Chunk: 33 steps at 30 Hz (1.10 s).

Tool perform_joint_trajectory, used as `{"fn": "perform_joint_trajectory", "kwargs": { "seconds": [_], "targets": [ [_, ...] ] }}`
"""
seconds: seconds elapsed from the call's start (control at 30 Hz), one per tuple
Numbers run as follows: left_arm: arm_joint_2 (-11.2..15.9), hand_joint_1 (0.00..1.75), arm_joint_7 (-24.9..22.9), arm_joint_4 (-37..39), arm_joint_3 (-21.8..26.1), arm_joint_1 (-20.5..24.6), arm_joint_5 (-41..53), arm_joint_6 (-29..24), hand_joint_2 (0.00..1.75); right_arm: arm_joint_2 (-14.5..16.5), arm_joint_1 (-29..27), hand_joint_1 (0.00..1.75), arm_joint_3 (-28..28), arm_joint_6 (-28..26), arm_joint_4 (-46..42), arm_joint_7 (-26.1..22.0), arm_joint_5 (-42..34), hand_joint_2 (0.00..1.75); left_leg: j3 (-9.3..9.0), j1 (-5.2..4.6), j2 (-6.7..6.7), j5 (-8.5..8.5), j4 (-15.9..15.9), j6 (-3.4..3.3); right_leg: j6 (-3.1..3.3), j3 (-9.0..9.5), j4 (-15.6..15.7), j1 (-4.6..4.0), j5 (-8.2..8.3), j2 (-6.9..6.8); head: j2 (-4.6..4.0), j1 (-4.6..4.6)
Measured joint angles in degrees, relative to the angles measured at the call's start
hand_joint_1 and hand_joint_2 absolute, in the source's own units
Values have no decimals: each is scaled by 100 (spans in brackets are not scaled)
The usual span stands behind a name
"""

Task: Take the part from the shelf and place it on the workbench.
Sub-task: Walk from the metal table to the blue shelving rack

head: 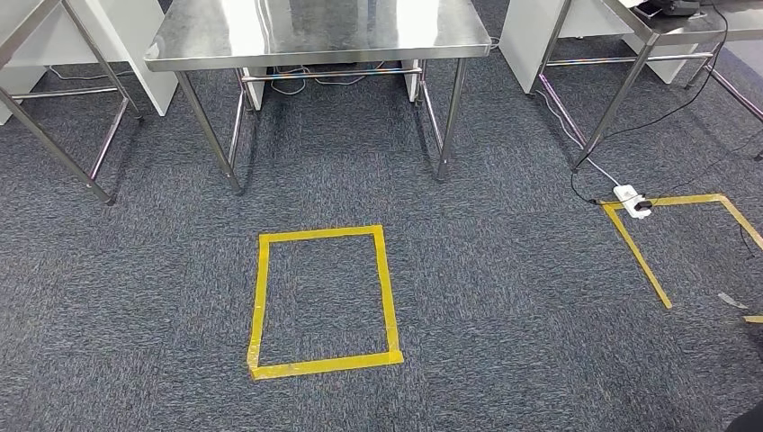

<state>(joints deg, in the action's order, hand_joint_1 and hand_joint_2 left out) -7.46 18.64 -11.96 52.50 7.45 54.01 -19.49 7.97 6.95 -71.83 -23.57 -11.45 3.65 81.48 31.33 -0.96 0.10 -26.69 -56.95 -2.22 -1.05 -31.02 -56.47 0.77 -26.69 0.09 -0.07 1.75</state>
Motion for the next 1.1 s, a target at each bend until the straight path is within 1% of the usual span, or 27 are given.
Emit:
{"fn": "perform_joint_trajectory", "kwargs": {
  "seconds": [0.1,0.2,0.27,0.3,0.33,0.37,0.4,0.43,0.47,0.5,0.53,0.57,0.6,0.63,0.67,0.7,0.73,0.77,0.8,0.83,1.1],
  "targets": [
    [1,0,-7,0,0,0,2,-1,0,2,2,0,20,31,0,1,9,175,13,-4,-2,-3,-12,-4,-9,-3,1,12,5,0,0,0],
    [4,0,-14,0,0,0,2,-1,0,6,4,0,38,46,0,3,22,175,34,-5,-3,-14,-37,-29,-24,-5,2,28,14,-1,0,-1],
    [7,0,-18,0,0,0,2,-1,0,8,6,0,44,55,0,0,33,175,45,-5,-5,-9,-40,-60,-49,-3,16,40,29,-1,0,-2],
    [6,0,-19,0,0,0,2,-1,0,8,7,0,49,59,0,-3,40,175,37,17,-2,17,-8,-89,-66,-11,12,34,27,-2,0,-1],
    [3,0,-20,0,0,1,2,-1,0,3,8,0,55,63,-1,-5,49,175,26,35,7,48,31,-121,-73,-39,-40,27,-11,-2,0,0],
    [1,0,-21,0,0,1,2,-1,0,-2,9,0,62,69,-1,-7,56,175,20,55,17,82,70,-155,-64,-113,-190,18,-109,-2,0,7],
    [-2,0,-22,0,0,2,2,-1,0,-7,9,0,71,77,-1,-7,61,175,20,75,28,111,100,-183,-42,-241,-464,16,-265,-3,0,22],
    [-4,0,-24,0,0,1,2,-1,0,-11,8,0,78,85,-1,-7,63,175,37,73,35,122,104,-195,-16,-413,-841,23,-457,-3,0,33],
    [-4,0,-26,0,0,0,2,-1,0,-12,7,0,84,92,-1,-7,63,175,59,74,36,132,102,-198,-6,-601,-1258,29,-637,-3,0,48],
    [-5,0,-27,0,0,-4,2,-1,0,-14,2,0,87,99,-1,-7,63,175,78,75,37,140,100,-191,-20,-737,-1571,37,-750,-4,0,56],
    [-7,0,-28,0,1,-8,2,-1,0,-17,-2,0,90,104,-1,-7,63,175,92,77,36,148,97,-181,-55,-774,-1695,45,-777,-4,0,58],
    [-9,0,-30,0,1,-12,2,-1,0,-20,-4,0,92,109,-2,-7,63,175,100,85,33,155,90,-165,-107,-681,-1564,55,-707,-5,0,62],
    [-11,0,-30,0,2,-14,2,-1,0,-26,-4,0,94,114,-2,-7,63,175,103,96,28,155,76,-143,-165,-471,-1202,73,-565,-6,0,64],
    [-13,0,-31,0,2,-14,2,-1,0,-31,-1,0,96,117,-1,-7,64,175,107,105,24,149,52,-114,-211,-222,-747,94,-421,-9,0,71],
    [-11,0,-31,0,2,-14,2,-1,0,-29,4,0,99,123,-1,-7,64,175,114,102,18,135,22,-74,-222,-25,-366,95,-301,-3,0,81],
    [-10,0,-31,0,1,-13,2,-2,0,-27,7,0,101,127,0,-7,65,175,120,93,12,124,-5,-33,-197,91,-126,86,-229,3,0,86],
    [-9,0,-31,0,1,-12,2,-3,0,-24,10,0,103,130,0,-7,66,175,126,82,7,116,-21,4,-147,125,-34,69,-205,8,0,85],
    [-7,0,-31,0,0,-13,2,-4,0,-22,12,0,105,133,0,-7,66,175,130,78,3,117,-24,35,-90,113,-43,46,-193,16,0,76],
    [-7,0,-31,0,0,-13,1,-4,0,-24,12,0,105,132,0,-7,66,175,130,84,1,123,-21,52,-51,108,-50,42,-188,15,0,63],
    [-7,0,-31,0,0,-14,1,-5,0,-25,12,0,106,132,0,-7,66,175,131,91,0,128,-17,62,-33,108,-52,41,-186,14,0,56],
    [-6,0,-30,0,0,-16,0,-5,0,-25,12,0,108,132,0,-8,66,175,134,102,0,132,-18,71,-14,110,-52,48,-180,14,0,52]
  ]
}}
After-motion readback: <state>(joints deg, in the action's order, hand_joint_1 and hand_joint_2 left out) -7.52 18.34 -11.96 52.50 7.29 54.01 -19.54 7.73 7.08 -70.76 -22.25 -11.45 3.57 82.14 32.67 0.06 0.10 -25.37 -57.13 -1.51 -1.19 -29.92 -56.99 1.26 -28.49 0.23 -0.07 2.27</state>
